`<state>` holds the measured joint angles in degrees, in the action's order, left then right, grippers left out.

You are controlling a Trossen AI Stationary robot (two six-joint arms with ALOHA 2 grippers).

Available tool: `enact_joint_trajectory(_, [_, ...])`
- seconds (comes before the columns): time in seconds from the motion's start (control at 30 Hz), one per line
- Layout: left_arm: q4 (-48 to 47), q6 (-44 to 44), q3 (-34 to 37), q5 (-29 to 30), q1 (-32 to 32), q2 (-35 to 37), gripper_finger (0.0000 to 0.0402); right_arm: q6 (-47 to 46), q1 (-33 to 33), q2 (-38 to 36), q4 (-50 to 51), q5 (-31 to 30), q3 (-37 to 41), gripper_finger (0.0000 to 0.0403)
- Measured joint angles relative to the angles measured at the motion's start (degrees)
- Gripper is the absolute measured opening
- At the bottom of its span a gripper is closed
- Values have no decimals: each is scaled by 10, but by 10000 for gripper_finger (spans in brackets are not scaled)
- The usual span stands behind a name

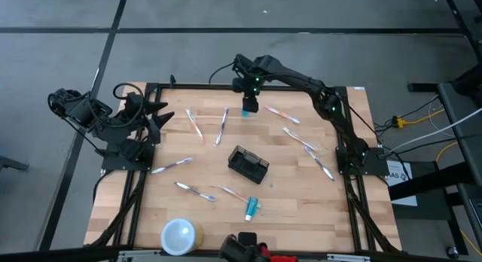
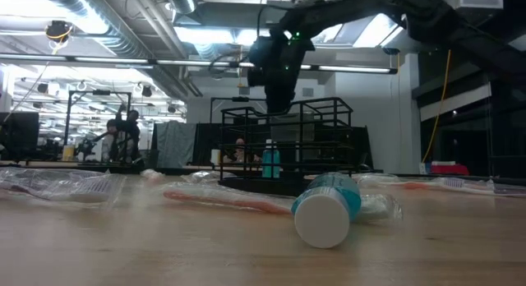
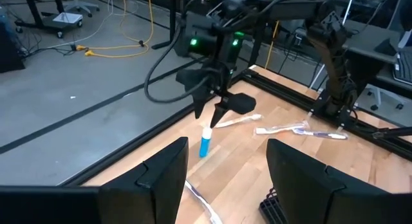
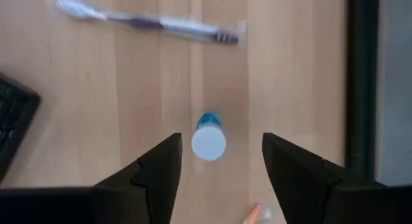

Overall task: Pick & Place toothbrushing station
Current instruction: Put the blue mouthwash into the wire organizer

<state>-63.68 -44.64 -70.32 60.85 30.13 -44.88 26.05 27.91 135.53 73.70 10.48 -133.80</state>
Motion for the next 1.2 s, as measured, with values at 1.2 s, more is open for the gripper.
enact_joint_trajectory(1.2, [-4, 11, 0, -25, 6, 1, 208, -28, -4, 10, -6, -4, 34, 219])
